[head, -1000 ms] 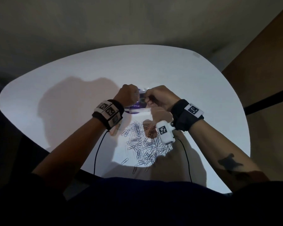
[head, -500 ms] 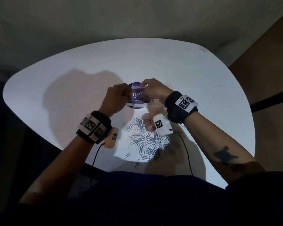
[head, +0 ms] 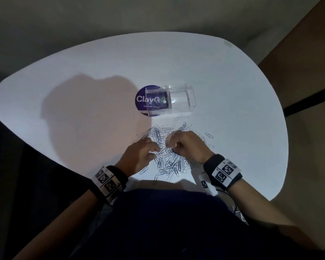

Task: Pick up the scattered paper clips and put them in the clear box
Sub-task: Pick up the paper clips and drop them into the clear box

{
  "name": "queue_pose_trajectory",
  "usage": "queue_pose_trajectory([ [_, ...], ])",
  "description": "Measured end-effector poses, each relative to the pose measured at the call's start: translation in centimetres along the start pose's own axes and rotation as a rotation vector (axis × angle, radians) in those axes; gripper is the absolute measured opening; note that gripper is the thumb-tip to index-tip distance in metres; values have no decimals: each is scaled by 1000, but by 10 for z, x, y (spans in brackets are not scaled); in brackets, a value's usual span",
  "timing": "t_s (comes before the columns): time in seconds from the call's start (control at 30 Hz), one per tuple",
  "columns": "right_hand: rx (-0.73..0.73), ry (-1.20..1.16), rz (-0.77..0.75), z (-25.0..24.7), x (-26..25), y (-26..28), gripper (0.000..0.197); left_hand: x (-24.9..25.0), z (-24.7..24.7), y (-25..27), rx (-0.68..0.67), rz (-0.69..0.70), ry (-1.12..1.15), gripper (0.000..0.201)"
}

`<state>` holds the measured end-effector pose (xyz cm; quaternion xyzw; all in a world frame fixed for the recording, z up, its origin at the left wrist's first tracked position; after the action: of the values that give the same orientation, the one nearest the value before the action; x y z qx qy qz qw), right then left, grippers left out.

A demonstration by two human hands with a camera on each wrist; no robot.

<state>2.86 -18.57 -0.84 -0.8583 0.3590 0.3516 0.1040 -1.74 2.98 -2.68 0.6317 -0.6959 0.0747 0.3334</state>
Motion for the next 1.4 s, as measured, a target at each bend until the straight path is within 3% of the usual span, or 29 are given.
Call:
queue_pose_trajectory([
  [0.13,-19,110,25,17,3,11,30,4,2,5,44,-34,-58,34],
  [0.27,45,147,0,23,11,16,16,3,-3,3,35,-104,-100,44],
  [0.37,52,163,-3,27,12,17,5,4,-4,2,86,-101,-115,36],
  [0.47,91,156,7,26,8,15,11,12,-2,-2,159,-67,-99,23],
  [0.63,275,-143,134,12,10,19,19,25,7,-15,187,-88,-157,18],
  [0.77,456,-472,283,-1,5,23,10,29,13,-21,153,-134,-143,9],
  [0.9,501,-795,319,-5,6,24,15,27,10,-24,72,-90,-29,7],
  [0.97,482,-894,310,-5,5,23,26,24,3,-25,39,-86,68,12],
  [1.03,461,-974,324,-3,7,21,24,22,-6,-26,12,-135,249,16],
  [1.13,429,-1043,363,0,6,16,20,19,-17,-26,-105,-314,611,12],
  [1.2,387,-947,345,2,4,12,12,15,-19,-28,-187,-400,771,16],
  [1.27,330,-684,304,5,3,9,3,13,-20,-27,-222,-432,798,18],
  [1.33,260,-357,206,12,6,5,9,10,-18,-26,-209,-419,691,24],
  [1.4,168,-101,128,19,6,2,15,7,-16,-22,-120,-318,428,22],
])
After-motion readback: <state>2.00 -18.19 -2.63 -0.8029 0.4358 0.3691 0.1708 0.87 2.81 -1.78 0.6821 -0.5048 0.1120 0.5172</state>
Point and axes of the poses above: each hand's wrist, its own y-axis away from the middle knuckle, its own z-axis out of the palm, x = y × z, the point moved 1 cm from there along -y, towards the middle knuckle, and after that the axes turned 15 degrees about -z, right-handed, at the moved point
